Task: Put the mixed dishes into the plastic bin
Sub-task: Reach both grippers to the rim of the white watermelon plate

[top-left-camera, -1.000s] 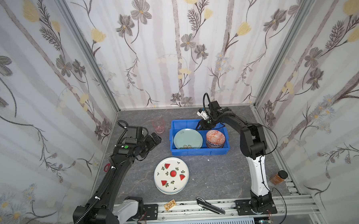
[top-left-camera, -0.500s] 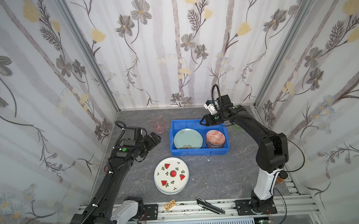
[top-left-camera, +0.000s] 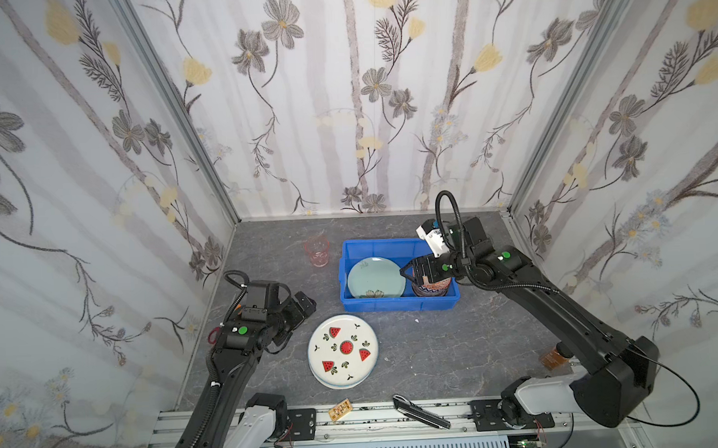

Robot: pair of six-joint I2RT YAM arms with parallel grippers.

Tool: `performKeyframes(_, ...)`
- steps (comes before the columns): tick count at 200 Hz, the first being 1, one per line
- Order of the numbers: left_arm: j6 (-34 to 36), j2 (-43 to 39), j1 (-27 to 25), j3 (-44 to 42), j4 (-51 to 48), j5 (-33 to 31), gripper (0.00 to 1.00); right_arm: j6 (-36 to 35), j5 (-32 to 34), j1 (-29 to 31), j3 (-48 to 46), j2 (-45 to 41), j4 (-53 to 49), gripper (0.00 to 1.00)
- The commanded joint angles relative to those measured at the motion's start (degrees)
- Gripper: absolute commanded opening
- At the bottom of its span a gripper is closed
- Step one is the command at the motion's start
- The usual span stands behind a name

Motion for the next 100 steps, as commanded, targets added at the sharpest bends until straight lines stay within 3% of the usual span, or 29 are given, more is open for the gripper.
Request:
performKeyframes(1,-3.91,-2.89,-0.66,-4.01,-2.60,-0.25,1.00,7.18,2.90,2.99,-5.03,-4.38,4.91,0.96)
performKeyframes(49,-5.14,-5.91,-4.22,-9.89,0.15,2.54,1.00,20.04,6.72,12.18,-17.19,-14.37,12.83,0.96)
performKeyframes(100,-6.95,-3.35,-10.00,-14.39,7.25,2.13,1.00,27.01,8.79,20.04,-24.78,-14.22,20.01,0.96)
